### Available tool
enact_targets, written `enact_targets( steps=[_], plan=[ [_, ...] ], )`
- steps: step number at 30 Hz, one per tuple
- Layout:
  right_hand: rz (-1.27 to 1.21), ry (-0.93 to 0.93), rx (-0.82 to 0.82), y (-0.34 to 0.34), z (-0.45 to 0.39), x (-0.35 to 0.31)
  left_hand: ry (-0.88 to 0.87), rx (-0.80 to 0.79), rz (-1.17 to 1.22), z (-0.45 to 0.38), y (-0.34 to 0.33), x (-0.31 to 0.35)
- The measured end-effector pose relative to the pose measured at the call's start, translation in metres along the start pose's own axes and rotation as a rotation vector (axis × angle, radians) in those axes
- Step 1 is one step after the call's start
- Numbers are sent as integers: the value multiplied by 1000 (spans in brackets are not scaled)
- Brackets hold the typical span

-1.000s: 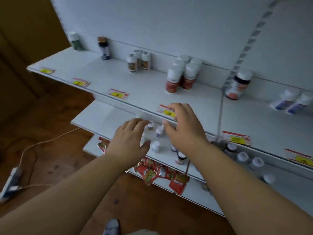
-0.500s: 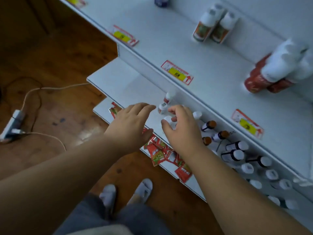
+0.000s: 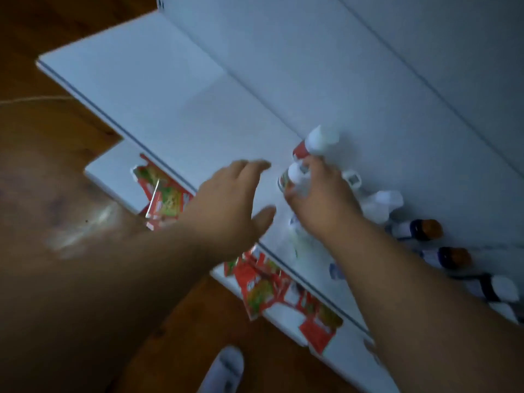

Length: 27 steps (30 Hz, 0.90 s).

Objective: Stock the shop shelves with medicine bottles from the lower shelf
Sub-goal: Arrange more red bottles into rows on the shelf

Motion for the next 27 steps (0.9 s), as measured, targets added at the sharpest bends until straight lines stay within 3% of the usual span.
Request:
enact_targets(
  steps=[3,13,16,21,27],
  plan=[
    [58,-44,-71,-28,-24,15,13,-9,56,-14,-28,-11],
    [-65,56,43,-20,-51,-4,113,16,238,-39,-41,-30],
    [-308,141,63,-3,-22,-27,146,25,317,-29,-20,-35],
    [-892,69,-134,-1,50,-75,199,14,449,22,36,-45],
    [-1203,-22,-204,41,153,-154,113,-77,445,120,144,-33]
  ],
)
Point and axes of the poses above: each hand's wrist, its own z-axis away from the middle knuckle, its own y-axis out of the back of the hand, x = y × z, the point moved 10 cm from there along -z, towards the middle knuckle, and after that the axes turned 13 degrees about -z, right-handed, at the moved point
